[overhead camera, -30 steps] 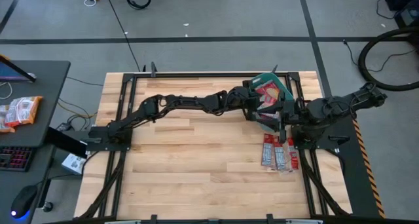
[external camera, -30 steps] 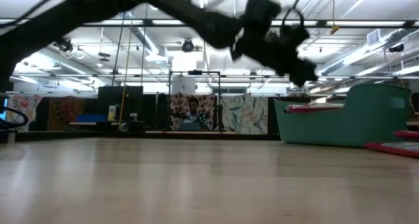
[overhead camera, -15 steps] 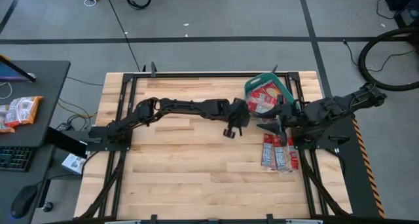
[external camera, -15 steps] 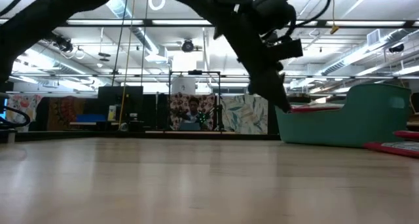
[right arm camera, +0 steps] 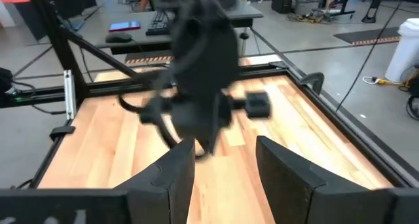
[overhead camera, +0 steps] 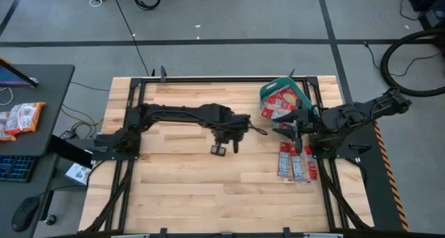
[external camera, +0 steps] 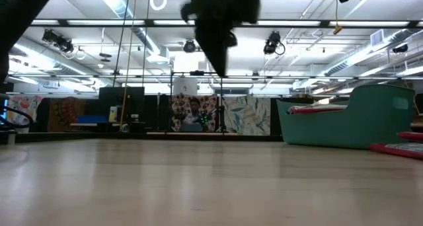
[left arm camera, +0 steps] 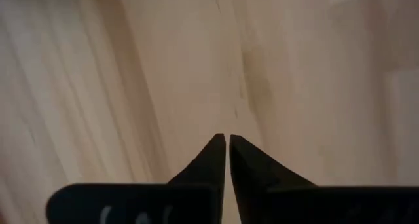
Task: Sort popcorn bags into baskets
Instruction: Put the red popcorn bag into the green bin
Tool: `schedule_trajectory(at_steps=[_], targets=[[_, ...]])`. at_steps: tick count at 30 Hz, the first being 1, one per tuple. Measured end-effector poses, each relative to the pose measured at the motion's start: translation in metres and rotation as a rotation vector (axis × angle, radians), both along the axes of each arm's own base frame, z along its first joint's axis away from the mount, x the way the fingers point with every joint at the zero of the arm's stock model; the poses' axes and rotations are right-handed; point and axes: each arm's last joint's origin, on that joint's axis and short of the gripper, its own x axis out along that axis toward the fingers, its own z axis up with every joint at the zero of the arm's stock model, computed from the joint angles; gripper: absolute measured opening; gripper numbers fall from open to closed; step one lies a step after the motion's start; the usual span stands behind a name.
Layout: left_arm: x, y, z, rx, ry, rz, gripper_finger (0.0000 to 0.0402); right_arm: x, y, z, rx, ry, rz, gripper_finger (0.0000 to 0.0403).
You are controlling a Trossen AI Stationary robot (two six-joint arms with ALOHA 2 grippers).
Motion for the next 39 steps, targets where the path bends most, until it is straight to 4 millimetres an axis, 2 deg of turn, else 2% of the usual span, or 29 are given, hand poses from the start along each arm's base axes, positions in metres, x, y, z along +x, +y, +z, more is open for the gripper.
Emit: schedule_trajectory(at_steps=[4,8,11,14,18,23,29,39], targets=[[-0.023,-0.019,0.035,-0.013,-0.039,0.027,0.0020,0.005,0.004,-0.002,-0.007,0.023,0.078,0.0168],[-0.041,-0.035,0.068,-0.005,-0.151,0.073,0.0011,0.015,0.009,-0.009,-0.033,0.067,0.113,0.0168],[-0.046,-0.046,0.082,0.064,-0.247,0.084,0.0011,0.025,0.009,-0.015,-0.092,0.110,0.082,0.0168],[-0.044,-0.058,0.086,0.107,-0.306,0.072,0.0010,0.034,0.005,-0.021,-0.117,0.143,0.053,0.0168],[-0.042,-0.068,0.082,0.122,-0.318,0.030,0.0010,0.043,-0.002,-0.028,-0.104,0.189,0.033,0.0168],[-0.040,-0.066,0.049,0.137,-0.282,0.023,0.0010,0.051,-0.015,-0.040,-0.060,0.288,-0.016,0.0168],[-0.067,-0.059,0.013,0.126,-0.287,0.057,0.0009,0.054,-0.037,-0.054,-0.037,0.421,-0.138,0.0168],[-0.125,-0.038,-0.014,0.124,-0.499,0.092,0.0009,0.062,-0.077,-0.085,0.079,0.657,-0.267,0.0168]])
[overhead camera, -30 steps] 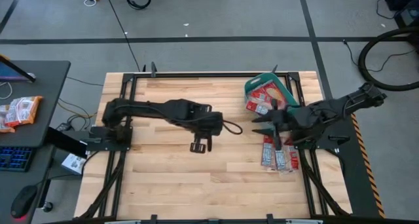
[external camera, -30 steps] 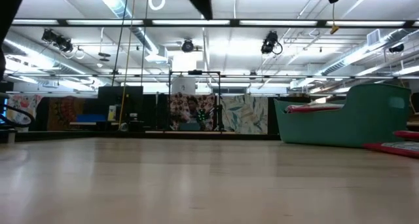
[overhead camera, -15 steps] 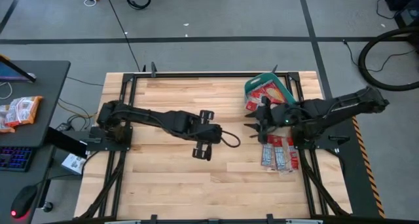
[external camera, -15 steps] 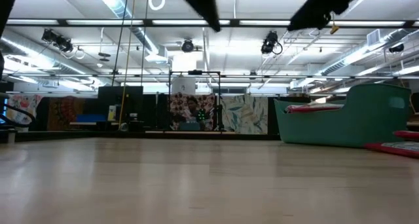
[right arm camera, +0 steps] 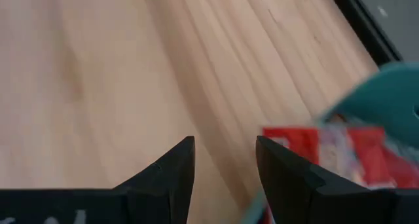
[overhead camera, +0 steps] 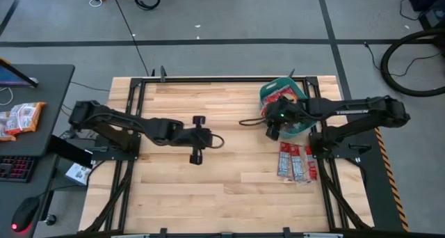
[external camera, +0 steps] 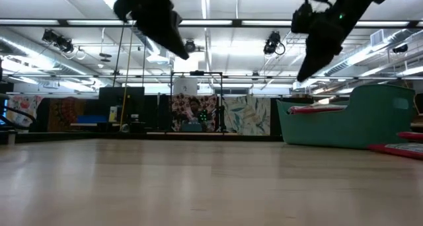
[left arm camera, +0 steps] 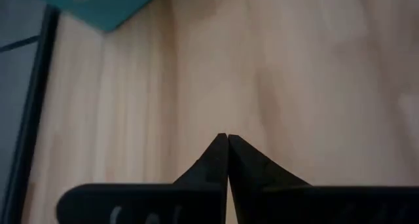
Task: Sort popcorn bags into baskets
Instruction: Put the red popcorn bag into the green bin
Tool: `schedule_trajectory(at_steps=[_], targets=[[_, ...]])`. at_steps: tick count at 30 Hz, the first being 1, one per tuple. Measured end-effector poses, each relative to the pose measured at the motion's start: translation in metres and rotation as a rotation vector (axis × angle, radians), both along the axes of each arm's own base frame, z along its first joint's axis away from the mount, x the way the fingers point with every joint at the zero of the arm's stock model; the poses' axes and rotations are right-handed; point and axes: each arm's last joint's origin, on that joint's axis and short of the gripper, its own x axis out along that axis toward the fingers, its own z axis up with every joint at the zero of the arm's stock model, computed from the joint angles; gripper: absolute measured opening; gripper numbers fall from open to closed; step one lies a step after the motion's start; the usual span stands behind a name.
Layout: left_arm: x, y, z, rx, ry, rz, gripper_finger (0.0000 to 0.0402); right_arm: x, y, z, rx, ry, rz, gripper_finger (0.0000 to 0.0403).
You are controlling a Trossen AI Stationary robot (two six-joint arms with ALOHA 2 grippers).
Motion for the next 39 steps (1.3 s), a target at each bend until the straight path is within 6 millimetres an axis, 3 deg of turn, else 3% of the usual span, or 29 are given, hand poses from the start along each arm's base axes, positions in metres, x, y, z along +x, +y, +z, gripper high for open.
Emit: schedule_trajectory(at_steps=[10,16,20,23,30,36,39], targets=[[-0.044,0.036,-0.032,0.088,-0.186,0.037,0.0009,-0.006,-0.053,-0.030,0.054,0.222,-0.231,0.0168],[-0.067,0.045,-0.030,0.087,-0.254,0.071,0.0009,-0.009,-0.088,-0.047,0.028,0.293,-0.379,0.0168],[-0.073,0.045,-0.022,0.077,-0.304,0.069,0.0009,-0.009,-0.106,-0.040,0.002,0.307,-0.481,0.0168],[-0.073,0.043,-0.020,0.045,-0.320,0.034,0.0009,-0.006,-0.110,-0.024,0.045,0.257,-0.510,0.0168],[-0.070,0.039,-0.018,-0.063,-0.353,-0.053,0.0009,0.010,-0.080,0.017,0.097,0.115,-0.482,0.0168],[-0.068,0.035,-0.013,-0.115,-0.415,-0.101,0.0009,0.038,-0.029,0.016,0.234,0.034,-0.308,0.0168],[-0.066,0.034,-0.010,-0.192,-0.459,-0.086,0.0009,0.046,-0.001,0.008,0.294,0.066,-0.306,0.0168]])
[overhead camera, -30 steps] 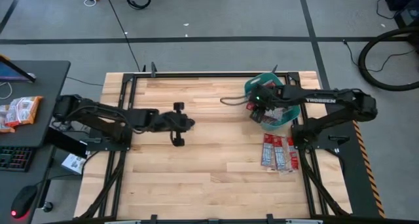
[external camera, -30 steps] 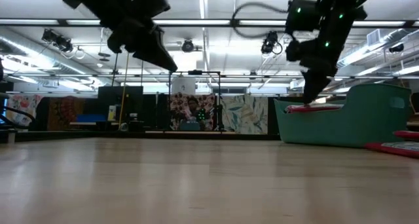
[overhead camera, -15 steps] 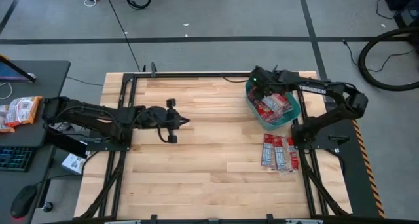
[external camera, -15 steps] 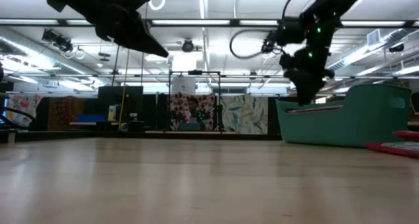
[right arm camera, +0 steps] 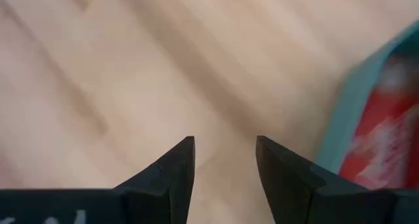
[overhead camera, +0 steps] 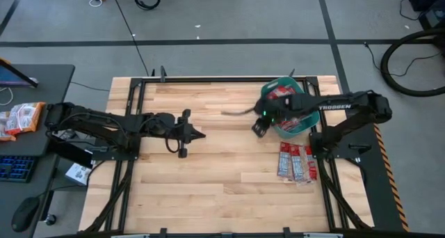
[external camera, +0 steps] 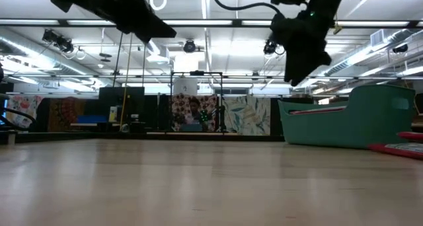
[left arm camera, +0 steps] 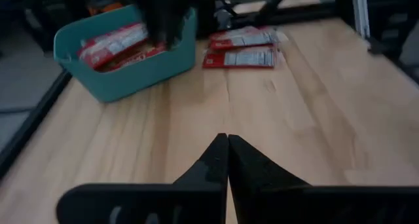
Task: Sort popcorn bags into baskets
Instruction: Put the red popcorn bag into the green bin
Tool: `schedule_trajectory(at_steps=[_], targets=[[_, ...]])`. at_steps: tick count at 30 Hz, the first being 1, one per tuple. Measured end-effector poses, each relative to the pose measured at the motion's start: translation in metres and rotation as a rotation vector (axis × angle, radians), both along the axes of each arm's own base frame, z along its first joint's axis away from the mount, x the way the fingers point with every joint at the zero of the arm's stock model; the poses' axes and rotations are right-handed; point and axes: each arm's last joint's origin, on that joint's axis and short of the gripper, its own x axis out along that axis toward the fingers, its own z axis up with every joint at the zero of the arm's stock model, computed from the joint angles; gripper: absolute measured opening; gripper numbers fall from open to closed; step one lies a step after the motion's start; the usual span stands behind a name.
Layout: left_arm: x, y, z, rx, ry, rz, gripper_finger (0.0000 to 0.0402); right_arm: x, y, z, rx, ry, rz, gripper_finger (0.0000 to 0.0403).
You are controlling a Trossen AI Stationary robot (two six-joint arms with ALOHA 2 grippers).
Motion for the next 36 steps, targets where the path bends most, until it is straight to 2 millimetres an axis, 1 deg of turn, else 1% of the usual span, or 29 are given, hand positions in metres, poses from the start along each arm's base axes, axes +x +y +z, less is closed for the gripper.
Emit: schedule_trajectory(at_steps=[7,12,15,17,20,22,25,28,33,36], targets=[[0.000,0.000,-0.001,-0.115,0.006,0.050,0.0009,0.001,0.056,-0.020,0.121,0.133,-0.085,0.0168],[-0.001,0.000,-0.003,-0.124,0.031,0.055,0.0009,0.003,0.092,-0.040,0.209,0.230,-0.152,0.0168],[-0.001,0.000,-0.003,-0.123,0.031,0.055,0.0009,0.002,0.109,-0.050,0.242,0.352,-0.226,0.0166],[-0.001,0.000,-0.004,-0.123,0.037,0.055,0.0009,0.000,0.121,-0.052,0.228,0.457,-0.279,0.0165],[-0.002,0.000,-0.004,-0.122,0.039,0.055,0.0009,-0.001,0.136,-0.048,0.170,0.628,-0.353,0.0163],[-0.002,0.000,-0.004,-0.122,0.039,0.056,0.0009,0.000,0.146,-0.045,0.141,0.702,-0.387,0.0163],[-0.002,0.000,-0.004,-0.122,0.039,0.056,0.0009,0.003,0.157,-0.051,0.122,0.761,-0.417,0.0163],[-0.002,0.000,-0.004,-0.110,0.039,0.051,0.0009,0.005,0.162,-0.062,0.116,0.794,-0.442,0.0165],[-0.002,0.000,-0.004,-0.097,0.039,0.046,0.0009,0.008,0.164,-0.077,0.079,0.840,-0.463,0.0176],[-0.002,0.000,-0.004,-0.098,0.039,0.046,0.0009,0.006,0.162,-0.085,0.071,0.882,-0.483,0.0185]])
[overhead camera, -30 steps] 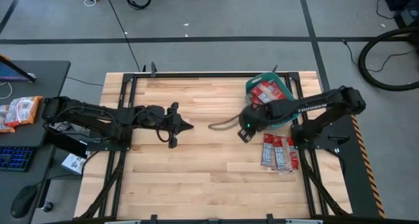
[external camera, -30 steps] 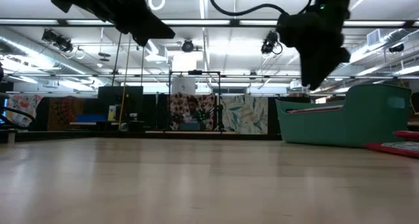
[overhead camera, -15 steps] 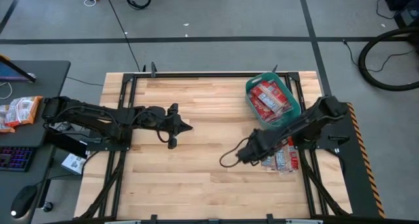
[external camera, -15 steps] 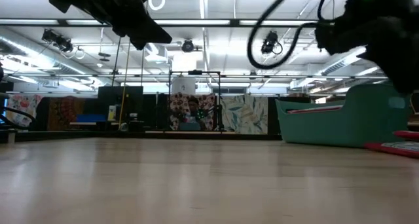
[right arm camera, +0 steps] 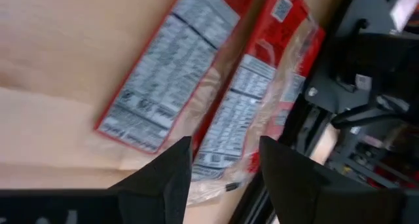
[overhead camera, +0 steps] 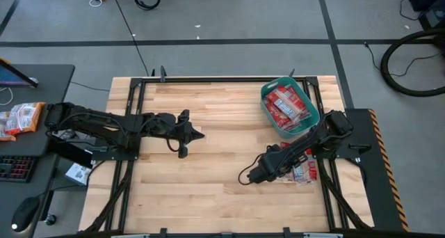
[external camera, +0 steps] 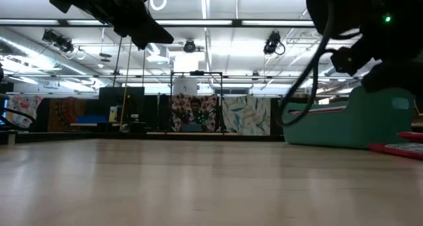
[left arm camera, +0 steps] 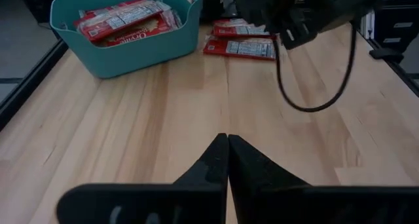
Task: Sort popcorn bags into baskets
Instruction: Put the red popcorn bag into the green bin
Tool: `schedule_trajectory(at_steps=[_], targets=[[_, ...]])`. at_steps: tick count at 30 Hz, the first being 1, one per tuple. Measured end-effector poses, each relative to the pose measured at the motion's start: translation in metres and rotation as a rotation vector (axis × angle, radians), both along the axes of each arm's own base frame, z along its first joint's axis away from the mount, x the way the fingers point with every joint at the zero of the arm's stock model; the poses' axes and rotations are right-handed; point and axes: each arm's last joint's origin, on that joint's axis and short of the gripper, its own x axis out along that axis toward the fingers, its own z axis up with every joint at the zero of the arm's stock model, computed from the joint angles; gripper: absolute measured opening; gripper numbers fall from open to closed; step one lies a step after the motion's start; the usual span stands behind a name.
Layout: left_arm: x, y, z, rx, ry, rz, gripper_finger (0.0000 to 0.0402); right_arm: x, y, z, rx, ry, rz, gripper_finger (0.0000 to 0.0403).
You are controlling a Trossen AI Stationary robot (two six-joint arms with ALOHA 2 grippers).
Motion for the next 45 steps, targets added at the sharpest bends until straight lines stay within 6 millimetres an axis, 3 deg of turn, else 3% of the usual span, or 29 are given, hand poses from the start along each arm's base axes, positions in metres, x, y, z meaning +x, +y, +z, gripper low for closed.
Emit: schedule_trajectory(at_steps=[13,20,24,30,33,38,45], targets=[[0.000,0.000,0.000,0.000,0.002,0.000,0.0009,-0.023,-0.010,-0.042,0.018,0.027,-0.015,0.0197],[0.000,0.000,0.000,0.001,0.007,0.000,0.0009,-0.044,-0.016,-0.052,0.026,0.161,-0.043,0.0185],[0.000,0.000,0.000,0.001,0.007,0.000,0.0009,-0.046,-0.016,-0.053,0.032,0.168,-0.026,0.0155],[0.000,0.000,0.000,0.002,0.007,-0.001,0.0009,-0.046,-0.016,-0.053,0.031,0.179,-0.014,0.0057],[0.000,0.000,0.000,0.003,0.007,-0.001,0.0009,-0.043,-0.015,-0.046,0.030,0.192,-0.006,0.0022],[0.000,0.000,0.000,0.003,0.006,-0.001,0.0009,-0.021,-0.006,-0.017,-0.001,0.141,0.042,0.0034],[0.001,0.000,0.001,0.001,-0.015,-0.001,0.0009,0.019,0.004,0.033,-0.102,-0.127,0.152,0.0023]])
